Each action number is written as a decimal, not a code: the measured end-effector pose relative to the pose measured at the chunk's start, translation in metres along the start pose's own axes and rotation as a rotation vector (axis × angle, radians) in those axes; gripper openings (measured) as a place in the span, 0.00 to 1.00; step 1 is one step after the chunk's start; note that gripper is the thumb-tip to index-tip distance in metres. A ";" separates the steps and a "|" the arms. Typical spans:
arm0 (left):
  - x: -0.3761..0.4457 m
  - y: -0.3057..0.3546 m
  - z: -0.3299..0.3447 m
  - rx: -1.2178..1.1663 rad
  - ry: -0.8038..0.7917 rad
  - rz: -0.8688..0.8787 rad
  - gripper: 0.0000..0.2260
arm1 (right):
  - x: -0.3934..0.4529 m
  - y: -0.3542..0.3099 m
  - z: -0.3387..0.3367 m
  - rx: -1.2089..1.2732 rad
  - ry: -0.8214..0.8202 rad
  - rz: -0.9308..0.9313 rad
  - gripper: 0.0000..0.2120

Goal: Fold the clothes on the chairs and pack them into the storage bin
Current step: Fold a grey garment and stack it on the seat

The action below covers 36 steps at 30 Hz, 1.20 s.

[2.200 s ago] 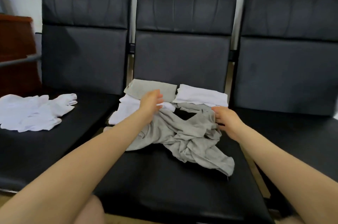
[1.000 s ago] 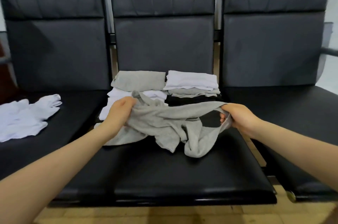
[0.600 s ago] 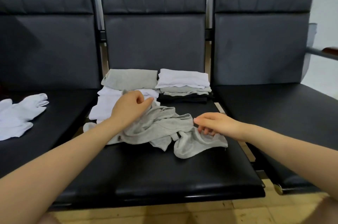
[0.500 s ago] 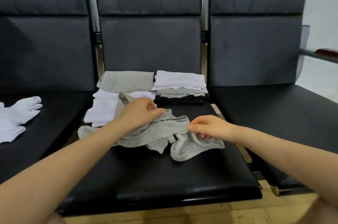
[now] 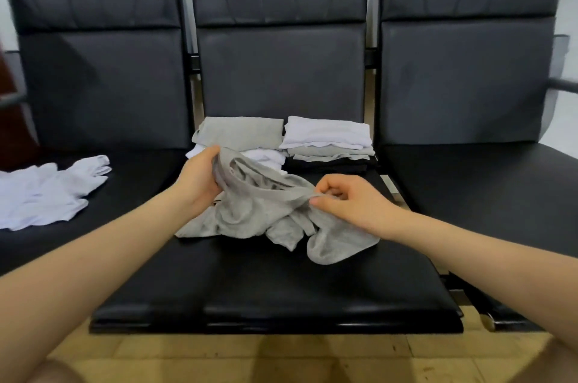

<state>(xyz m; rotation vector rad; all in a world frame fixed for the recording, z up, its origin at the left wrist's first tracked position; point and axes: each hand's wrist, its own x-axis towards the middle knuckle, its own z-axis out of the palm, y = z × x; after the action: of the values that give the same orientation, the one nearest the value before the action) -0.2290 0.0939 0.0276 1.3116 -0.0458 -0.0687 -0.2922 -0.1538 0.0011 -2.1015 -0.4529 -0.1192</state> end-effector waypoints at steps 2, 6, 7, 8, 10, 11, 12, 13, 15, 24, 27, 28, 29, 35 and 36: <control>-0.020 0.002 -0.014 0.098 -0.022 -0.027 0.10 | -0.009 -0.010 0.011 -0.170 -0.189 -0.079 0.05; -0.057 -0.016 -0.059 0.417 -0.026 -0.184 0.14 | -0.030 -0.025 0.043 -0.688 -0.662 -0.225 0.07; -0.066 -0.023 -0.070 0.571 -0.063 -0.210 0.13 | -0.034 -0.029 0.050 -0.749 -0.733 -0.267 0.07; -0.078 -0.030 -0.082 0.728 -0.102 -0.223 0.11 | -0.039 -0.034 0.057 -0.766 -0.785 -0.293 0.09; -0.091 -0.036 -0.091 0.893 -0.134 -0.206 0.14 | -0.042 -0.039 0.062 -0.722 -0.821 -0.279 0.17; -0.094 -0.036 -0.092 0.914 -0.124 -0.194 0.17 | -0.041 -0.041 0.062 -0.663 -0.801 -0.242 0.19; -0.095 -0.036 -0.091 0.929 -0.120 -0.176 0.18 | -0.038 -0.040 0.062 -0.597 -0.753 -0.201 0.20; -0.095 -0.035 -0.086 0.978 -0.118 -0.144 0.18 | -0.035 -0.039 0.061 -0.552 -0.677 -0.160 0.21; -0.094 -0.036 -0.077 1.170 -0.092 -0.026 0.17 | -0.024 -0.029 0.056 -0.553 -0.434 -0.124 0.20; -0.055 -0.051 -0.019 1.383 -0.213 0.031 0.22 | -0.008 0.023 0.007 -0.823 -0.103 0.518 0.27; -0.051 -0.063 -0.002 1.526 -0.263 0.080 0.17 | -0.014 0.031 0.003 -0.724 -0.211 0.535 0.16; -0.049 -0.064 0.002 1.557 -0.264 0.089 0.15 | -0.015 0.031 0.003 -0.699 -0.224 0.542 0.15; -0.045 -0.064 0.005 1.562 -0.265 0.075 0.14 | -0.016 0.032 0.002 -0.661 -0.233 0.557 0.16; -0.025 -0.035 0.008 0.652 -0.031 -0.189 0.11 | -0.009 0.018 -0.009 0.395 0.279 0.675 0.07; -0.024 -0.026 0.005 0.558 0.011 -0.168 0.12 | -0.007 0.017 -0.017 0.612 0.359 0.678 0.08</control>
<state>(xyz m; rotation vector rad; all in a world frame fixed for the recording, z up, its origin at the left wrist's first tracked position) -0.2539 0.0841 0.0044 1.8722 0.0598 -0.2020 -0.2915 -0.1782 -0.0047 -1.4825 0.4064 0.0397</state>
